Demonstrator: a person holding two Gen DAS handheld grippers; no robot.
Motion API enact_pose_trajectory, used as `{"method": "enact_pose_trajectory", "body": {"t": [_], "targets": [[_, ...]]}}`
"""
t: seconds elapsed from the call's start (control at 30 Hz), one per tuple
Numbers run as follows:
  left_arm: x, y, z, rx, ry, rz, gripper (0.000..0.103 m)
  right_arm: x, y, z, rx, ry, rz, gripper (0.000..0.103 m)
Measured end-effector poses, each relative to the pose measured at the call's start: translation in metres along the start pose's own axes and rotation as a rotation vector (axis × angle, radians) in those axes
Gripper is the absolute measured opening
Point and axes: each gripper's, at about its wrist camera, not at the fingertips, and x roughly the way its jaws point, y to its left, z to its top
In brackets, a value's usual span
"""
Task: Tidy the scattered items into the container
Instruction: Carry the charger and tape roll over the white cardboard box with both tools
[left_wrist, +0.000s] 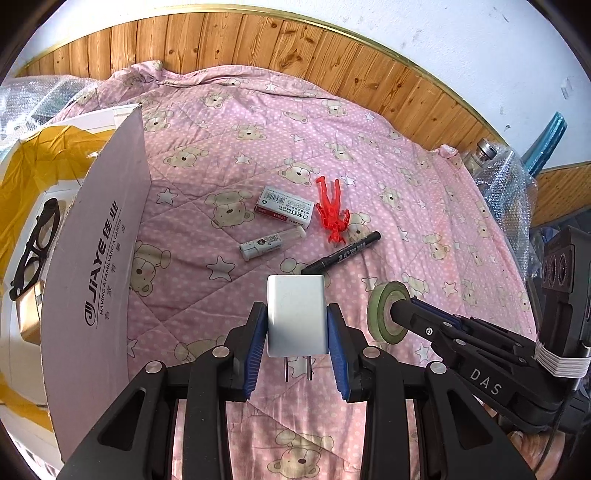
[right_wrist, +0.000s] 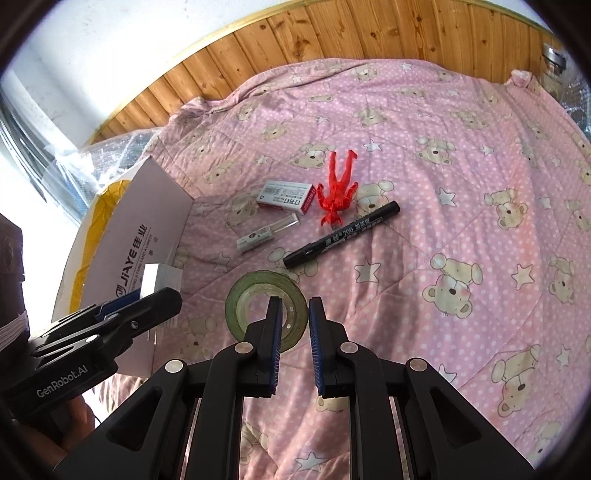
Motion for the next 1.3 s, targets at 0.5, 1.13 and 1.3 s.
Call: {"method": "enact_pose_trajectory", "body": {"t": [0.5, 1.13, 1.3], "targets": [[-0.036, -0.001, -0.010, -0.004, -0.059, -0.020, 0.034, -0.024, 0.022, -0.007, -0.040, -0.039, 0.016, 0.015], [-0.094, 0.021, -0.031, -0.053, -0.152, -0.033, 0.034, -0.050, 0.074, -0.022, -0.135, -0.075, 0.049, 0.015], [-0.106, 0.028, -0.034, -0.064, -0.172, -0.035, 0.034, -0.055, 0.087, -0.025, -0.157, -0.083, 0.058, 0.015]]}}
